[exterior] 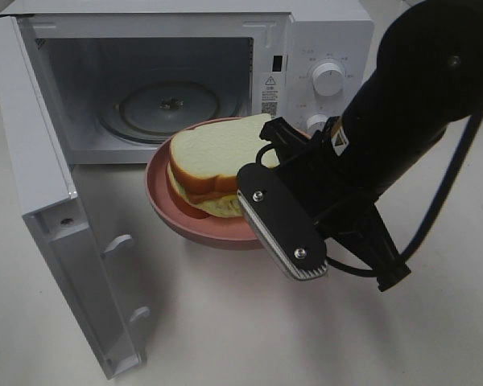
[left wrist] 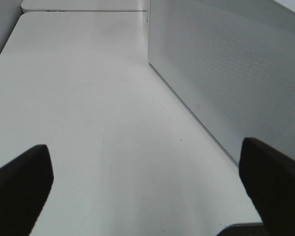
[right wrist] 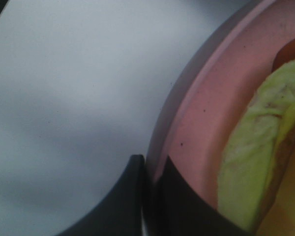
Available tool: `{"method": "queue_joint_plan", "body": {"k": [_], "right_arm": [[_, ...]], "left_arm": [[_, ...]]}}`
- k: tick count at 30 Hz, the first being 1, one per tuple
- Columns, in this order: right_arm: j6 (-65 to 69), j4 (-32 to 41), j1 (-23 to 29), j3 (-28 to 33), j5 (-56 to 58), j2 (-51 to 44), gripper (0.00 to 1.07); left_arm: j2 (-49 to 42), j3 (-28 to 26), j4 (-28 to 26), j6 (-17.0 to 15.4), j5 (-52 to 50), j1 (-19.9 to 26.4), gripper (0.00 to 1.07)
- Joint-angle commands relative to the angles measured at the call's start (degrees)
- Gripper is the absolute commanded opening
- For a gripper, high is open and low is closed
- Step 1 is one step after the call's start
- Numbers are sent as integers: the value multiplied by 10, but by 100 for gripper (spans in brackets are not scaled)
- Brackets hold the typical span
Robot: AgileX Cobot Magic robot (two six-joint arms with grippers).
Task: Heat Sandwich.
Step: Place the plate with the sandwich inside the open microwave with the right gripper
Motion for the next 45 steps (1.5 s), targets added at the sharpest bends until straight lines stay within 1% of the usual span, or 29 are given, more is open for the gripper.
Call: {"method": "queue_joint_plan", "body": {"k": [1,17,32,37,38,40,42,45], "right_arm": [[-5,3,-1,-21,-15,15,0],[-5,3,-1,-78,-30,78,0],[11,3,-1,-150,-28,142,1],[18,3,-1,-184,-16,165,1],[30,2,-1,-205,-4,178,1],[36,2,-1,-214,0,182,1],[41,1,-1,-241,10,199,1],[42,1,-1,-256,18,208,1]], "left_arm": [[-11,1,-3,-3,-6,3,98],[-11,1,-3,-3,-6,3,98],[-11,1,-3,-3,-6,3,98],[-11,1,-3,-3,-6,3,98],[-11,1,-3,-3,-6,3,98],[-11,1,-3,-3,-6,3,98],[-11,1,-3,-3,-6,3,98],[-11,1,-3,-3,-6,3,98]]}}
